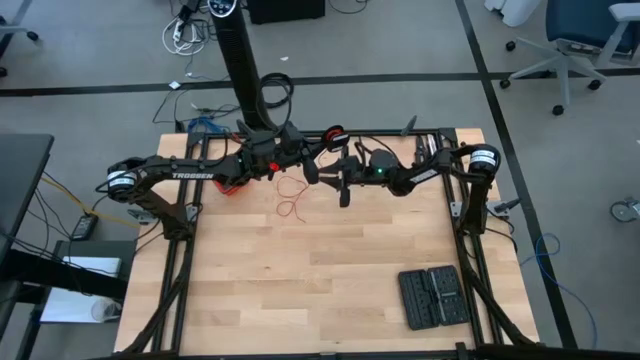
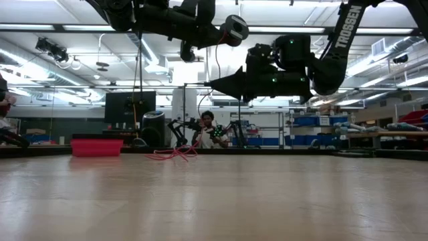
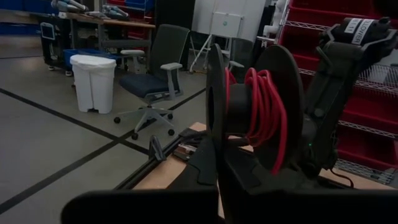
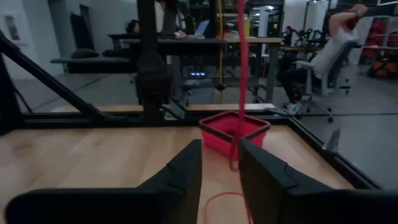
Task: Coil cords
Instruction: Coil the wire to the spool
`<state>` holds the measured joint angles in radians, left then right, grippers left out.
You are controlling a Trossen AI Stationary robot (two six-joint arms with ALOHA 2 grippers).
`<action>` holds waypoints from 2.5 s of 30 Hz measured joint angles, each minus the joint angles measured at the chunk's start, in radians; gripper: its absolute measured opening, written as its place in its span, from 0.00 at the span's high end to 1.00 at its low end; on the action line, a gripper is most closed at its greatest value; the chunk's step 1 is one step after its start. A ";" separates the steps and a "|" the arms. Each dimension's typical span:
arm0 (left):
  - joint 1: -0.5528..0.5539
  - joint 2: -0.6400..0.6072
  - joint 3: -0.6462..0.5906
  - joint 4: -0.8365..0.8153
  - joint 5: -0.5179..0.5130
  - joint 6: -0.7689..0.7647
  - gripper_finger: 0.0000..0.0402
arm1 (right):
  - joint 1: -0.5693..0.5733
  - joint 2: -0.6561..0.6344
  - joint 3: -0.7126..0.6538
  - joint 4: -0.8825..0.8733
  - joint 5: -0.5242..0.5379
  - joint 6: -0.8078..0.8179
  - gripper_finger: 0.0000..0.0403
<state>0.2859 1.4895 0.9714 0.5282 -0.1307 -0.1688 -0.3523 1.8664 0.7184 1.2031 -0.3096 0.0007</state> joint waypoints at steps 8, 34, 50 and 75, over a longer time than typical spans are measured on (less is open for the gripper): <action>0.000 0.000 0.000 -0.001 0.000 0.000 1.00 | -0.010 0.000 0.000 -0.006 -0.008 0.004 0.94; -0.003 -0.036 -0.001 -0.426 -0.114 0.132 1.00 | -0.161 -0.360 -0.075 -0.484 -0.009 -0.047 0.99; -0.030 -0.039 0.000 -0.496 -0.167 0.185 1.00 | -0.050 -0.479 -0.054 -0.495 0.033 -0.055 0.99; -0.103 -0.013 -0.001 -0.277 -0.185 0.157 1.00 | 0.102 -0.280 0.069 -0.432 0.137 -0.104 0.94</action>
<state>0.1829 1.4765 0.9703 0.2514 -0.3156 -0.0118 -0.2504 1.5864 0.7873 0.7709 -0.1722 -0.1028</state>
